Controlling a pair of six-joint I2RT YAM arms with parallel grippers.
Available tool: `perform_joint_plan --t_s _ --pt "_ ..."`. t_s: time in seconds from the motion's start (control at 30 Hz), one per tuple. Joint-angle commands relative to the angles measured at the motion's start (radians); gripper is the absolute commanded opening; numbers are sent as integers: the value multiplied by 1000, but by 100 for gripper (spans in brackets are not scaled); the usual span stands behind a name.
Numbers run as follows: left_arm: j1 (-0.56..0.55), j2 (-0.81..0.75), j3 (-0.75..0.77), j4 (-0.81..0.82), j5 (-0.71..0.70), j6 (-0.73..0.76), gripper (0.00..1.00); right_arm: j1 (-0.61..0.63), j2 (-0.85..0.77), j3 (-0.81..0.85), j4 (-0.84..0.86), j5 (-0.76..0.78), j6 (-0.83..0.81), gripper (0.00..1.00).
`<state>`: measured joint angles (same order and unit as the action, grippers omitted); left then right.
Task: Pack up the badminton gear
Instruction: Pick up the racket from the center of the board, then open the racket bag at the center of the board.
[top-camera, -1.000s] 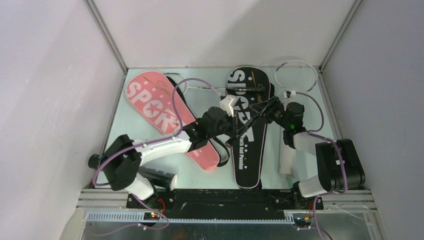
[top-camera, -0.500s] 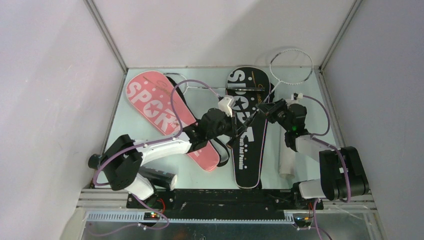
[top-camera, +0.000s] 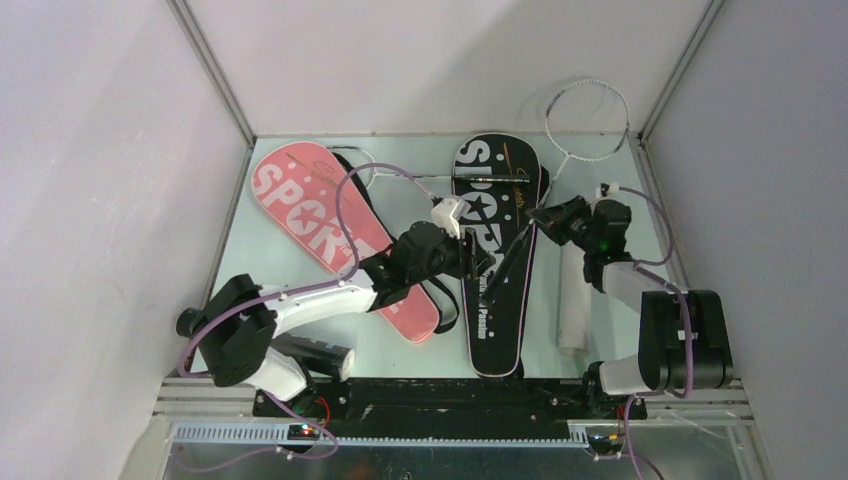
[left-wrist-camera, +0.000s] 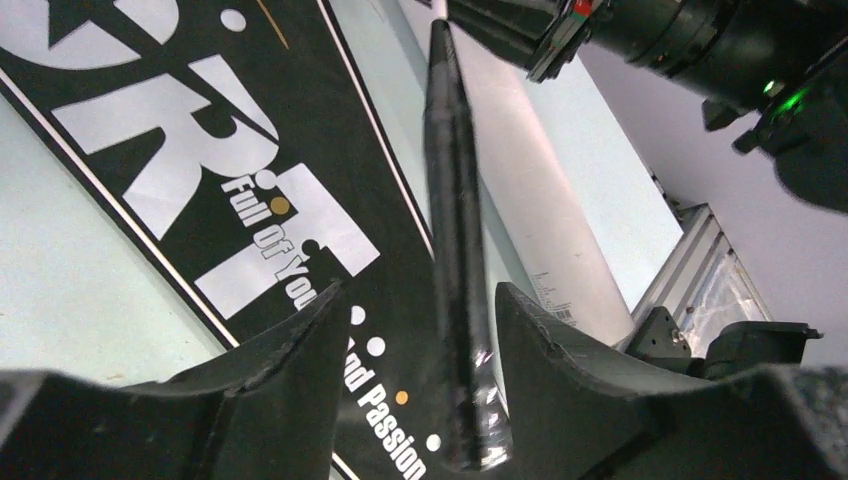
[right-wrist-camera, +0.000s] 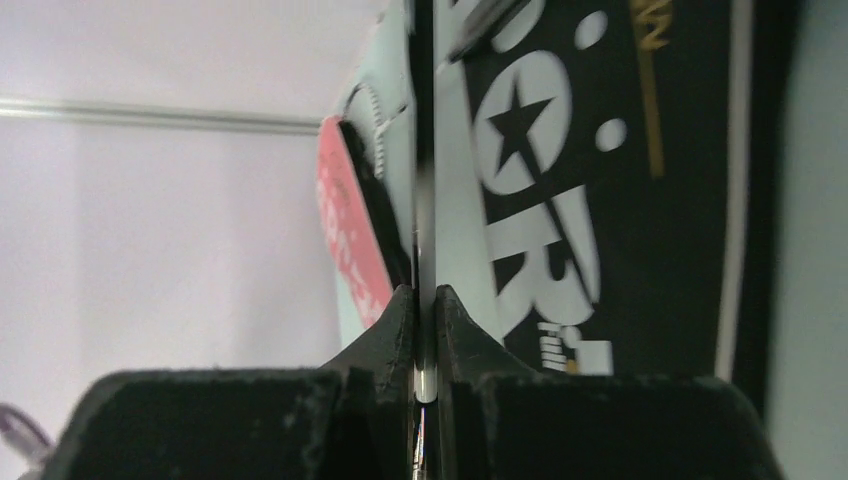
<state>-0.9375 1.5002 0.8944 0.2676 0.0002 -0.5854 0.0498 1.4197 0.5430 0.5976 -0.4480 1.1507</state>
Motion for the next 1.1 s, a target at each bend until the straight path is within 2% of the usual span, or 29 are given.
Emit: perform_joint_plan --t_s 0.0,0.13,0.23,0.43,0.57,0.77,0.97,1.0,1.07 --pt "-32 -50 11 -39 -63 24 62 -90 -77 167 -357 -62 -191 0" --pt "-84 -3 64 -99 -104 43 65 -131 -100 302 -664 -79 -326 0" --pt "-125 67 159 -204 -145 57 65 -159 -158 376 -874 -20 -389 0" --pt "-167 184 247 -242 -176 42 63 -235 -280 480 -1124 47 -442 0" --pt "-193 314 340 -261 -182 34 63 -289 -346 523 -1195 63 -456 0" --pt "-224 521 485 -363 -222 26 66 -347 -436 535 -1228 62 -460 0" --pt "-225 656 627 -536 -309 39 68 -349 -467 531 -1236 65 -490 0" --pt "-225 668 655 -552 -317 41 67 -349 -469 523 -1231 62 -492 0" --pt "-225 700 680 -588 -339 47 59 -349 -472 508 -1225 56 -497 0"
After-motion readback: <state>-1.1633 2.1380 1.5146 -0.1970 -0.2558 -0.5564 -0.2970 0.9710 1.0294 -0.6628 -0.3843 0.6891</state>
